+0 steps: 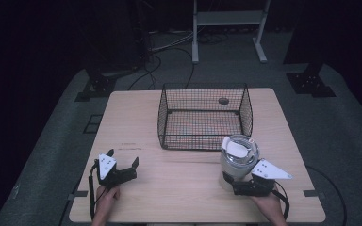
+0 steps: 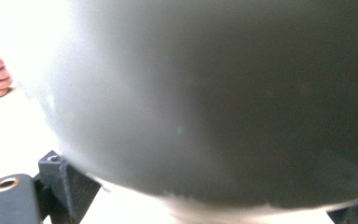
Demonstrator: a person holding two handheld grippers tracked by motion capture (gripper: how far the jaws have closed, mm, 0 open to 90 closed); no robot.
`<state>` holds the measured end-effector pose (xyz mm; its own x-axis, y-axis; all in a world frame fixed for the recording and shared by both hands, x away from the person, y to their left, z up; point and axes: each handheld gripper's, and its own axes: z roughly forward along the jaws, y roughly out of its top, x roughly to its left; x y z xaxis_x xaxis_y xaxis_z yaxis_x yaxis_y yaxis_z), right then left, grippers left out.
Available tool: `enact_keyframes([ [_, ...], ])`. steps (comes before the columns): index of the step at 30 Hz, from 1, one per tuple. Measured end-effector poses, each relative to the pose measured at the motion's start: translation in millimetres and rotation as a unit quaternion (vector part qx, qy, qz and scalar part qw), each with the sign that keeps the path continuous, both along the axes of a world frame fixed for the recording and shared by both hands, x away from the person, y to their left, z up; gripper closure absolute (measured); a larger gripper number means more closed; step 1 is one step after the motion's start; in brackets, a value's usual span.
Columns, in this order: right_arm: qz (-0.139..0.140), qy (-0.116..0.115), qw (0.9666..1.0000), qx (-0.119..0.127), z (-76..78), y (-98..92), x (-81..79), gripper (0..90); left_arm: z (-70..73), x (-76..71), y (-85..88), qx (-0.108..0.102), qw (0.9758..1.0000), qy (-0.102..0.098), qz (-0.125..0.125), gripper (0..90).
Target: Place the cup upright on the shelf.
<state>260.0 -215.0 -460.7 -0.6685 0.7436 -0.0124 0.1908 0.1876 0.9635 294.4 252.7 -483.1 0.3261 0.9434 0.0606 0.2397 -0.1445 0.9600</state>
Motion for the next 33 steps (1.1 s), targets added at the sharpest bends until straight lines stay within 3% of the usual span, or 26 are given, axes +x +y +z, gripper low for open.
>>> enact_keyframes([
  [16, 0.012, -0.005, 0.9998, 0.015, 2.7, 0.0, 0.5, 8.4, -0.1, 0.2, 0.4, -0.003, 1.0, -0.001, 0.0, 0.0],
  [25, 0.022, -0.019, 0.9993, 0.024, 22.2, 2.1, 3.1, 8.3, 0.0, 0.4, 0.3, -0.003, 1.0, 0.0, 0.0, 0.0],
  [33, 0.042, -0.035, 0.9981, 0.029, 52.9, 11.2, 13.1, 8.3, 0.1, 0.4, 0.1, -0.004, 1.0, 0.0, 0.002, 0.0],
])
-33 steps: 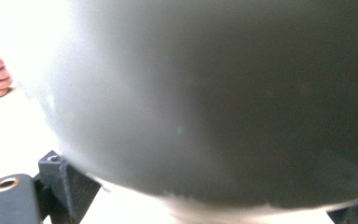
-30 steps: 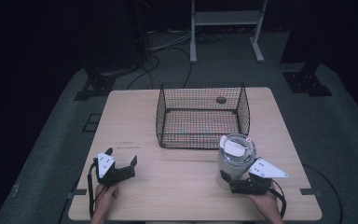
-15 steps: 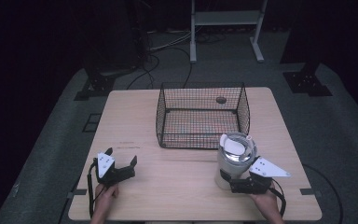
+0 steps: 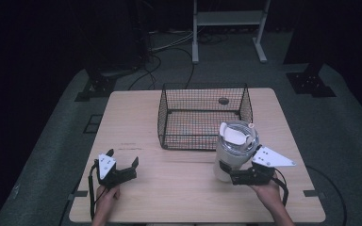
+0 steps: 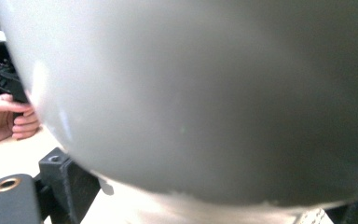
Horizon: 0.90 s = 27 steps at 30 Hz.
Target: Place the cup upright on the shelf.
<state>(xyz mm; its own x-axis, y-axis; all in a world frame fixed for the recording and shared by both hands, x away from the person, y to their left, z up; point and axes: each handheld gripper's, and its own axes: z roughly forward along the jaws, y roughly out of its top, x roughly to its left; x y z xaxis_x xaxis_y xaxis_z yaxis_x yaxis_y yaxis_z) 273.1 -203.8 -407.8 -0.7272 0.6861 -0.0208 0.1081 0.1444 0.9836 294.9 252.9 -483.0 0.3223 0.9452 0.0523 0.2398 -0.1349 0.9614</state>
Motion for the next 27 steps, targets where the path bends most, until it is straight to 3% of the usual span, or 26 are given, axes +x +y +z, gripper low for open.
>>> enact_keyframes([
  [17, 0.03, -0.016, 0.9994, 0.003, 46.9, 23.0, 26.5, 8.2, 0.1, 0.1, 0.3, 0.001, 1.0, -0.001, -0.001, 0.0],
  [27, 0.035, -0.009, 0.9993, 0.002, 69.3, 40.5, 63.9, 8.2, 0.2, 0.5, 1.0, -0.003, 1.0, 0.001, 0.0, 0.0],
])
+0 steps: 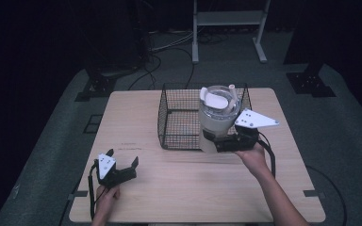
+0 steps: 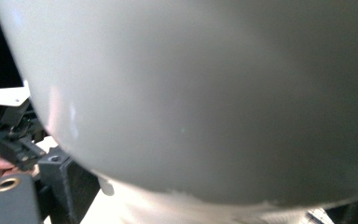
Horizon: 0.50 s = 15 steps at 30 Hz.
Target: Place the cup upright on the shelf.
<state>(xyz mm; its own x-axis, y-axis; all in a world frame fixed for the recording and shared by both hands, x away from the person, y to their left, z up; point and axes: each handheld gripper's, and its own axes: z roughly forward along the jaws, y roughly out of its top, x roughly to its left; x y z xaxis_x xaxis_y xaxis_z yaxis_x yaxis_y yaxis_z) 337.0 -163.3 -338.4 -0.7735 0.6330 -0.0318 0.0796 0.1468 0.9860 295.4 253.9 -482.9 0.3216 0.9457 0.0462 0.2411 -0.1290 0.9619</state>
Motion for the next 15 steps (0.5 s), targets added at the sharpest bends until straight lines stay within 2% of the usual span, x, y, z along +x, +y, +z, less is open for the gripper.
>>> enact_keyframes([
  [2, 0.002, 0.003, 1.0, 0.0, 1.6, 1.9, 4.1, 8.2, 0.0, 0.1, 0.1, -0.001, 1.0, 0.0, 0.0, 0.0],
  [5, -0.001, 0.003, 0.9999, -0.011, 7.5, 9.6, 19.4, 8.2, -0.4, 0.0, -0.2, 0.0, 1.0, -0.003, -0.001, 0.0],
  [6, -0.001, 0.003, 0.9999, -0.011, 7.5, 9.6, 19.4, 8.2, -0.4, 0.0, -0.2, 0.0, 1.0, -0.003, -0.001, 0.0],
  [7, -0.004, 0.002, 0.9999, -0.017, 10.8, 14.0, 27.9, 8.2, -0.3, 0.1, -0.1, 0.0, 1.0, -0.003, -0.001, 0.0],
  [15, -0.007, 0.008, 0.9997, -0.021, 17.0, 27.6, 54.8, 8.2, -0.1, -0.1, 0.3, 0.0, 1.0, -0.002, -0.002, 0.0],
])
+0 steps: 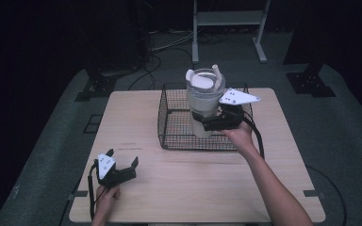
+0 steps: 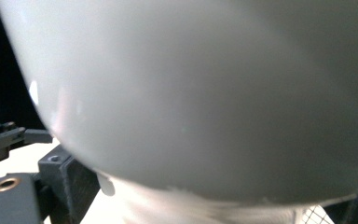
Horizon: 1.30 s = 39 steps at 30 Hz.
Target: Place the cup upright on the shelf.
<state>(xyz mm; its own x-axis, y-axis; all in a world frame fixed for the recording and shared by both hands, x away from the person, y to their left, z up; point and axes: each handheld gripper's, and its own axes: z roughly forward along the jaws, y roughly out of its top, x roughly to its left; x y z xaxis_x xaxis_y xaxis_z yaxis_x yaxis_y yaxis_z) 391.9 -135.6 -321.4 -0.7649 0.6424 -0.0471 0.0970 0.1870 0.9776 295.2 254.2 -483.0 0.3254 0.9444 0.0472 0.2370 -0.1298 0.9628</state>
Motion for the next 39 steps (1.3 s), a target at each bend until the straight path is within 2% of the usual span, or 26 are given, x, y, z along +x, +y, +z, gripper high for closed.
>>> enact_keyframes([
  [11, -0.018, 0.007, 0.9998, -0.006, -0.7, 11.7, 29.5, 8.2, 0.0, 0.0, 0.1, -0.006, 1.0, 0.0, 0.0, 0.0],
  [12, -0.023, 0.006, 0.9997, -0.007, -1.9, 12.8, 36.2, 8.2, 0.1, -0.4, 0.2, -0.003, 1.0, 0.001, -0.002, 0.0],
  [14, -0.025, 0.011, 0.9996, -0.006, -2.3, 13.1, 37.9, 8.1, 0.0, -0.5, 0.3, -0.002, 1.0, 0.0, -0.002, 0.0],
  [16, -0.026, 0.018, 0.9995, 0.001, -5.6, 14.0, 47.1, 8.2, 0.1, -0.2, 0.6, -0.003, 1.0, 0.0, -0.001, 0.0],
  [20, -0.033, 0.025, 0.9991, -0.007, -8.5, 16.7, 56.0, 8.2, 0.1, -0.5, 0.4, -0.002, 1.0, 0.0, -0.002, 0.0],
  [25, -0.029, 0.024, 0.9992, -0.016, -9.9, 20.9, 66.2, 8.2, 0.1, -0.5, 0.6, -0.002, 1.0, 0.0, -0.002, 0.0],
  [26, -0.029, 0.032, 0.9989, -0.02, -9.9, 23.7, 69.5, 8.1, 0.2, -0.4, 0.7, -0.003, 1.0, 0.0, -0.001, 0.0],
  [28, -0.03, 0.033, 0.9988, -0.023, -9.9, 26.6, 73.2, 8.1, 0.1, -0.5, 0.6, -0.001, 1.0, 0.0, -0.003, 0.0],
  [33, -0.025, 0.031, 0.9991, -0.014, -13.6, 31.0, 83.0, 8.1, 0.0, -0.5, 0.7, -0.003, 1.0, -0.002, -0.003, 0.0],
  [39, -0.031, 0.043, 0.9985, -0.012, -24.0, 34.3, 94.4, 8.1, 0.1, -0.9, 0.9, -0.001, 1.0, -0.001, -0.004, 0.0],
])
